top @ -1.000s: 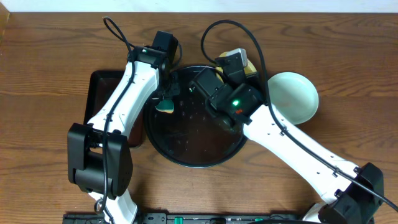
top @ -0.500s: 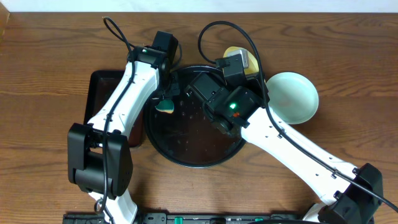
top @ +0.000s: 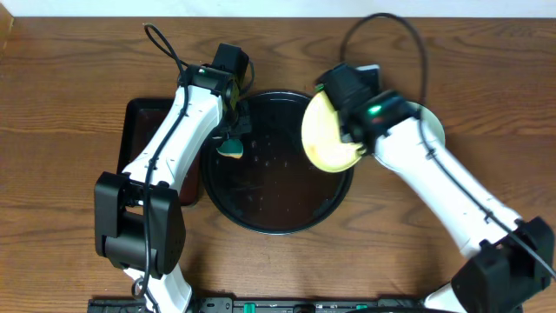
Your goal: Clean dirty plates on tray and stack at the side
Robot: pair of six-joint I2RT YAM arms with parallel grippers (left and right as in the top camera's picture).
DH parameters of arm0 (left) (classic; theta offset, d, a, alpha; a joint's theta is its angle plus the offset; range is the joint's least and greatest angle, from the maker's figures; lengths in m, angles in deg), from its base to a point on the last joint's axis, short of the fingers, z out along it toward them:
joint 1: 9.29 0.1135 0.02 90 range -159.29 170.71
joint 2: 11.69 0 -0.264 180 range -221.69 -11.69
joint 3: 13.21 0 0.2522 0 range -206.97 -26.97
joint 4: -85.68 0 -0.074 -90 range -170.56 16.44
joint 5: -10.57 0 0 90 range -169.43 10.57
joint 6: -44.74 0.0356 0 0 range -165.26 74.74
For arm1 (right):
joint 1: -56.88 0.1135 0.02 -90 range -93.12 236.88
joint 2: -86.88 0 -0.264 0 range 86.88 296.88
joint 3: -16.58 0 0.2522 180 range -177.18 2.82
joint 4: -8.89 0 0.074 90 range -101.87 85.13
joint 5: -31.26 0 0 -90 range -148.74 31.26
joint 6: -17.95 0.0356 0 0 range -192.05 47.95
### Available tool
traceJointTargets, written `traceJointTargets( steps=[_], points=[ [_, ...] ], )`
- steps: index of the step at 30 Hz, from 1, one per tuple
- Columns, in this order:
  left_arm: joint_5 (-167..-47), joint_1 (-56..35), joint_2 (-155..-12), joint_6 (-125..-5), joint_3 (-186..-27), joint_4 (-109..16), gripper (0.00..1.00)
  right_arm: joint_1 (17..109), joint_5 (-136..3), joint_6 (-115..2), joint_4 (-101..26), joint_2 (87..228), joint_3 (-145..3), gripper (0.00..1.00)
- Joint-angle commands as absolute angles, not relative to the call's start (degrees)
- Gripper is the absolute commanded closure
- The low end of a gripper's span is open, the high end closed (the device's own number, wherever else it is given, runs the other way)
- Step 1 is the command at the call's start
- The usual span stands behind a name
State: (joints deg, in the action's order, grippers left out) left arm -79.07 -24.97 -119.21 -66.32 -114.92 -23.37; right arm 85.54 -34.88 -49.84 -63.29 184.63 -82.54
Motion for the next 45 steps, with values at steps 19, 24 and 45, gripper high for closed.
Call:
traceJointTargets(
  steps=[19, 24, 45],
  points=[
    [-78.4, -24.9, -118.8, -66.8, -115.3, -23.2, 0.92, 45.9, -60.3, -56.7, -48.9, 183.5, -64.9, 0.99],
    [-78.4, -24.9, -118.8, -66.1, -115.4, -23.6, 0.92, 45.2, -61.7, -57.2, -44.2, 183.6, -62.3, 0.82],
    [-78.5, -2.7, -114.8, -43.0, -114.3, -19.8, 0.92, 58.0, -69.5, -64.0, -55.0, 183.5, -75.0, 0.01]
  ],
)
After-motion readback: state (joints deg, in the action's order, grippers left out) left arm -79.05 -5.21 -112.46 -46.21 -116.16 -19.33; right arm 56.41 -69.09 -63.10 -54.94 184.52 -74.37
